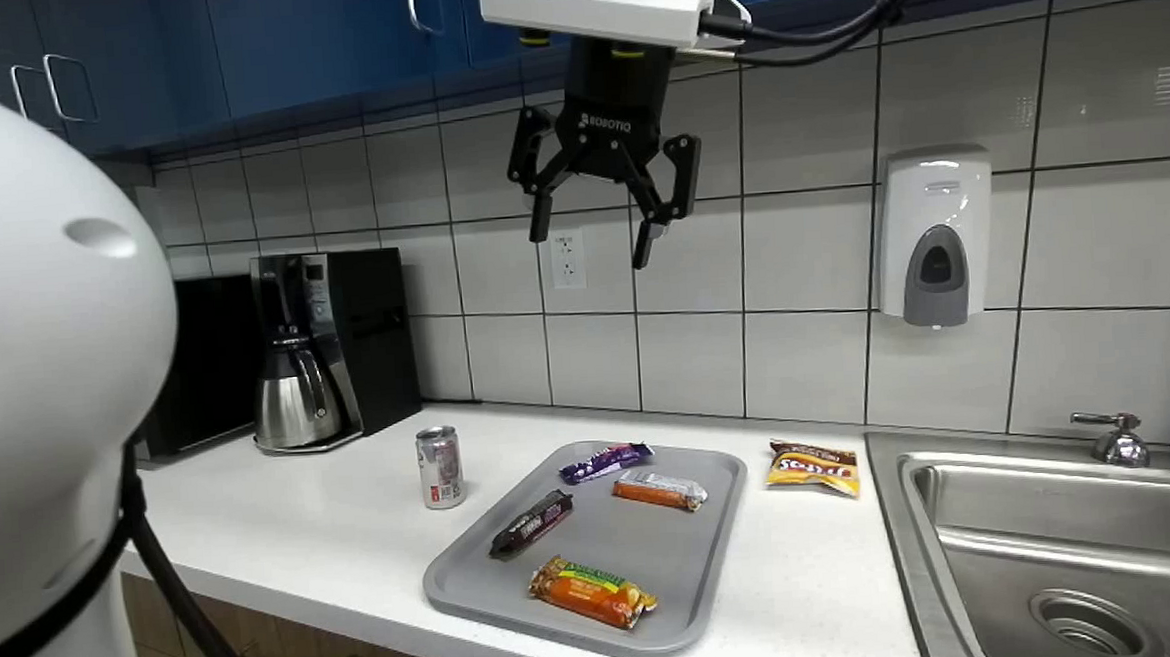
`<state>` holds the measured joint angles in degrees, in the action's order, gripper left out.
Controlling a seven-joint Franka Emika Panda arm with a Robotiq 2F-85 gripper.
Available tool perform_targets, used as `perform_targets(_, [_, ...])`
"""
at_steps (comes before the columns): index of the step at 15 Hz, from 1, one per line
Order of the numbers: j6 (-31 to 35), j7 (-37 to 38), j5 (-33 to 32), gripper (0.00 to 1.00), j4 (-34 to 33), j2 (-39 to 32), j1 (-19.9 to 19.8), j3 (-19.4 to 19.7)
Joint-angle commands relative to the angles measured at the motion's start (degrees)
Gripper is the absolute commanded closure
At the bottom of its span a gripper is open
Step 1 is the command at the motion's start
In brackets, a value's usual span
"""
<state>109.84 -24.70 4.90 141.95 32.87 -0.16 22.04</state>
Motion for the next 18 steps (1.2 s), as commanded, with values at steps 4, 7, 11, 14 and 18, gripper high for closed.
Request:
perform_targets(4, [1.9, 0.3, -0.9, 0.00, 1.3, 0.2, -3.2, -3.1])
perform_targets(7, [4.0, 0.8, -2.2, 0.00, 2.9, 1.2, -4.2, -4.7])
perform_targets(11, [5.3, 1.0, -2.2, 0.00, 4.5, 1.5, -4.5, -5.9])
perform_targets(14, [7.2, 1.8, -2.1, 0.00, 6.0, 0.7, -4.5, -6.7])
perform_targets(18, [12.5, 3.0, -2.3, 0.00, 8.4, -0.8, -4.4, -7.6])
